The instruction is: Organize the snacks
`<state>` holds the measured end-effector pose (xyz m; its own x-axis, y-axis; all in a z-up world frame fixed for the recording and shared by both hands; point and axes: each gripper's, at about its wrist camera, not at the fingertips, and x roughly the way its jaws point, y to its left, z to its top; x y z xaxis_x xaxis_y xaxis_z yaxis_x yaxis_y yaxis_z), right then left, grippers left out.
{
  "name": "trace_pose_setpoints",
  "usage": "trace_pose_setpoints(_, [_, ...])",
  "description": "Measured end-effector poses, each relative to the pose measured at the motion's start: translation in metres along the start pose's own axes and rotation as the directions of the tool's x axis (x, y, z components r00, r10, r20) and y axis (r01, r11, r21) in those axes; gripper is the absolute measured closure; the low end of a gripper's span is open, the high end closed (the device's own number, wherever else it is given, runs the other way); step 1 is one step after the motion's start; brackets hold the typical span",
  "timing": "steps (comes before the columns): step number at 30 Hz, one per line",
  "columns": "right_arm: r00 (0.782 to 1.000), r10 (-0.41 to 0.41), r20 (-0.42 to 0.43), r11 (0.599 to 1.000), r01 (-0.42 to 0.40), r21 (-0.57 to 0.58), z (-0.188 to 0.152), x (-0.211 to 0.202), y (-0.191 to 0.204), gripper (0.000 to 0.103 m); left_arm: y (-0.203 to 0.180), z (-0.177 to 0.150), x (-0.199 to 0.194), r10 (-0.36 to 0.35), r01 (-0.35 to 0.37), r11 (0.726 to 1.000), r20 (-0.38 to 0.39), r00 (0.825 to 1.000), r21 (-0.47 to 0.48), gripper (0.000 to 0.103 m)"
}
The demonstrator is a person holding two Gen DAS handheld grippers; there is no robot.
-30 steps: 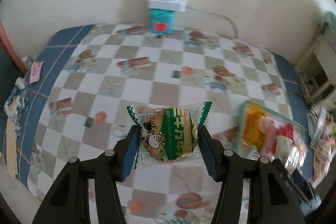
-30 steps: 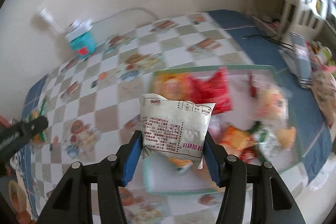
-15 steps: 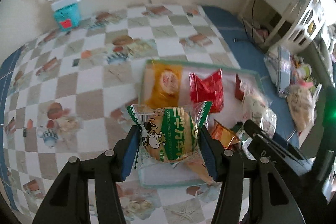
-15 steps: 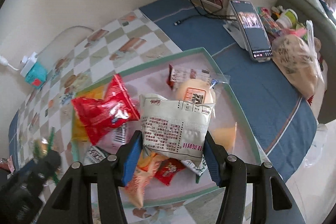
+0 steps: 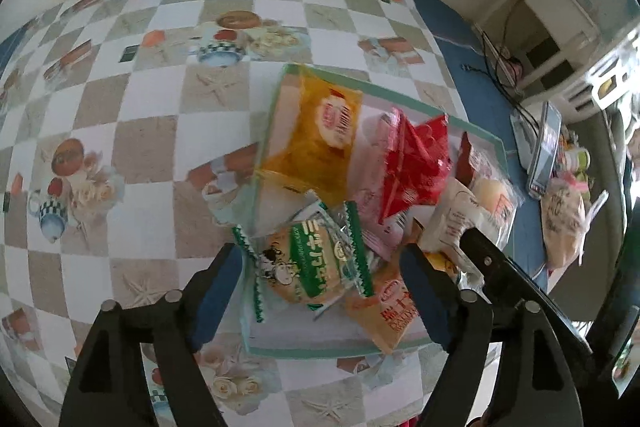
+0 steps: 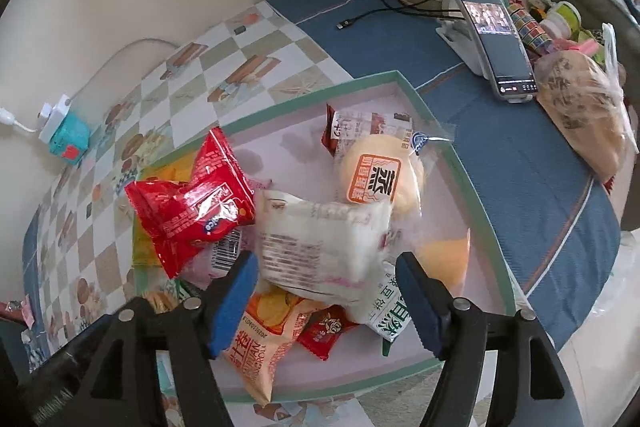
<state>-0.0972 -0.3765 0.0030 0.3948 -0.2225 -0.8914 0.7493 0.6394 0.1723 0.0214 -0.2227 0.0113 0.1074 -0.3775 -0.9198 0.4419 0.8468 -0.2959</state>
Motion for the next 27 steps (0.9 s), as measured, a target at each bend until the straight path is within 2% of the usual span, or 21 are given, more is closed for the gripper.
trace_pose_setpoints(3, [1.000, 0.004, -0.002, 1.000, -0.004, 0.000, -0.003, -0.001, 0.001, 0.027, 0.011, 0.000, -0.005, 0.002, -0.001, 0.999, 0.010, 1.000, -0.038, 0.020])
trace_pose_setpoints(4, [1.000, 0.005, -0.001, 1.000, -0.005, -0.004, -0.004, -0.002, 0.002, 0.025, 0.016, 0.000, -0.008, 0.015, -0.014, 0.998, 0.021, 1.000, -0.053, 0.013])
trace_pose_setpoints(7, [1.000, 0.008, 0.010, 1.000, -0.007, -0.020, -0.009, -0.004, 0.007, 0.000, 0.032, -0.002, -0.015, 0.078, -0.072, 0.993, 0.059, 0.995, -0.096, 0.005])
trace_pose_setpoints(9, [1.000, 0.012, 0.025, 0.999, -0.011, -0.045, -0.014, -0.007, 0.013, 0.000, 0.042, -0.005, -0.019, 0.139, -0.130, 0.984, 0.070, 0.988, -0.120, 0.004])
trace_pose_setpoints(13, [0.999, 0.022, 0.034, 0.996, -0.019, -0.087, -0.024, -0.011, 0.024, 0.000, 0.062, -0.014, -0.025, 0.265, -0.254, 0.956, 0.068, 0.962, -0.145, 0.003])
trace_pose_setpoints(17, [0.999, 0.022, 0.046, 0.992, -0.016, -0.128, -0.036, -0.016, 0.033, 0.000, 0.075, -0.025, -0.038, 0.306, -0.290, 0.942, 0.074, 0.949, -0.171, 0.003])
trace_pose_setpoints(20, [0.998, 0.029, 0.052, 0.985, -0.019, -0.171, -0.046, -0.020, 0.040, 0.000, 0.075, -0.033, -0.045, 0.350, -0.337, 0.931, 0.075, 0.934, -0.142, 0.003])
trace_pose_setpoints(25, [0.998, 0.019, 0.058, 0.976, -0.006, -0.217, -0.061, -0.025, 0.046, 0.000, 0.073, -0.049, -0.059, 0.439, -0.426, 0.894, 0.086, 0.894, -0.138, 0.004])
trace_pose_setpoints(27, [0.998, 0.020, 0.061, 0.974, -0.006, -0.225, -0.067, -0.028, 0.046, 0.000, 0.072, -0.058, -0.063, 0.450, -0.439, 0.890, 0.092, 0.888, -0.123, 0.004])
